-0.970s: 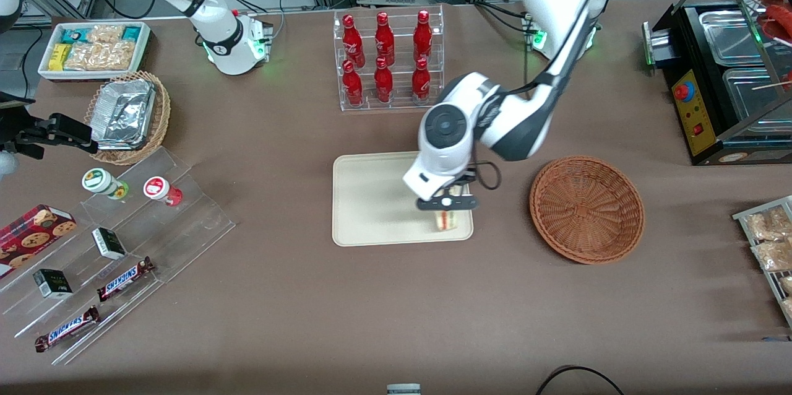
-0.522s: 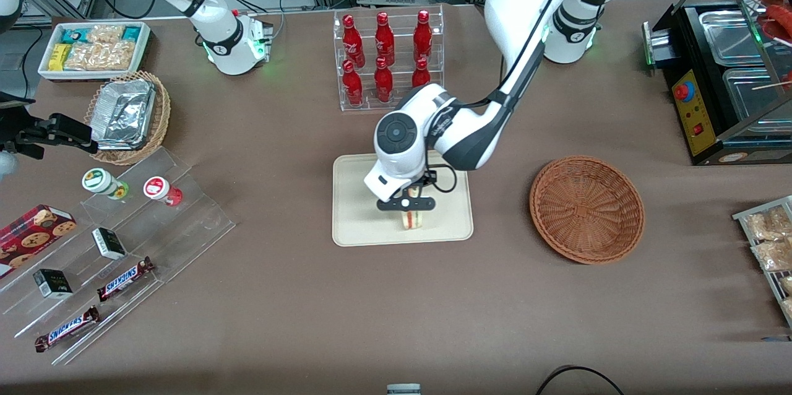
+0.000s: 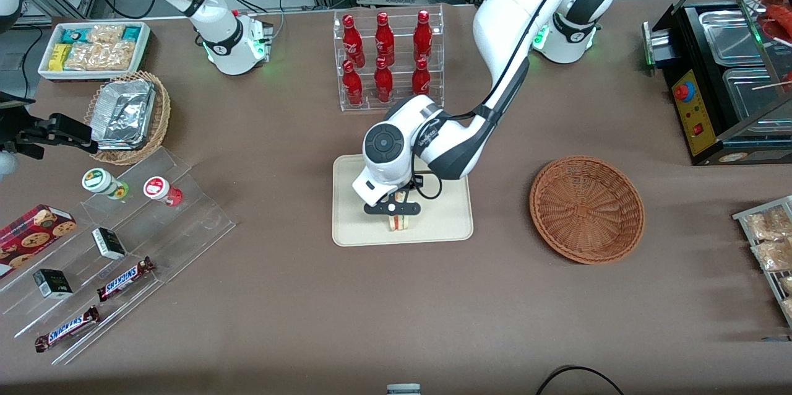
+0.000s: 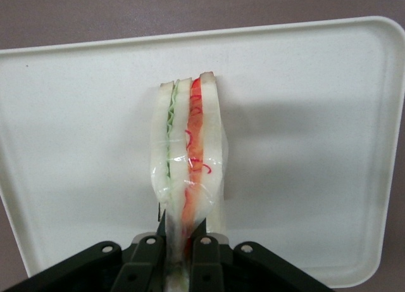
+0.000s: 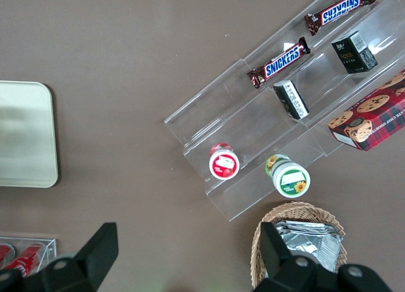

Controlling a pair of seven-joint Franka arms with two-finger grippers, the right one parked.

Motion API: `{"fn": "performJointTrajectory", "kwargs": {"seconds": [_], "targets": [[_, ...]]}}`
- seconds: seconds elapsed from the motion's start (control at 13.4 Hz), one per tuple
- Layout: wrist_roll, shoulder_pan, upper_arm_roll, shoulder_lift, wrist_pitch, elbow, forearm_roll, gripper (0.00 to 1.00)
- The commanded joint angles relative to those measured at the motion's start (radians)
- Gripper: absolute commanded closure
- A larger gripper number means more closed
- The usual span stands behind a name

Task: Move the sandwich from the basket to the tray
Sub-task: 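Lower the sandwich onto the cream tray with the left gripper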

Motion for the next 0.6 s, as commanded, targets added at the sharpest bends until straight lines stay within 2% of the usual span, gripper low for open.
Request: {"fn": "performJointTrajectory", "kwargs": {"seconds": [0.0, 0.15, 0.22, 0.3, 0.37, 0.52], "targets": [[-0.011, -0.007, 0.001, 0.034, -0.017, 0.048, -0.001, 1.00], [-0.011, -0.007, 0.001, 0.036, -0.007, 0.047, -0.001, 0.99], [-0.009, -0.007, 0.001, 0.036, -0.005, 0.047, -0.001, 0.53], [-0.008, -0.005, 0.001, 0.036, -0.002, 0.045, -0.001, 0.13], [-0.006, -0.007, 0.001, 0.035, -0.001, 0.042, 0.001, 0.00], [-0.008, -0.011, 0.001, 0.033, -0.001, 0.040, 0.004, 0.00]]}}
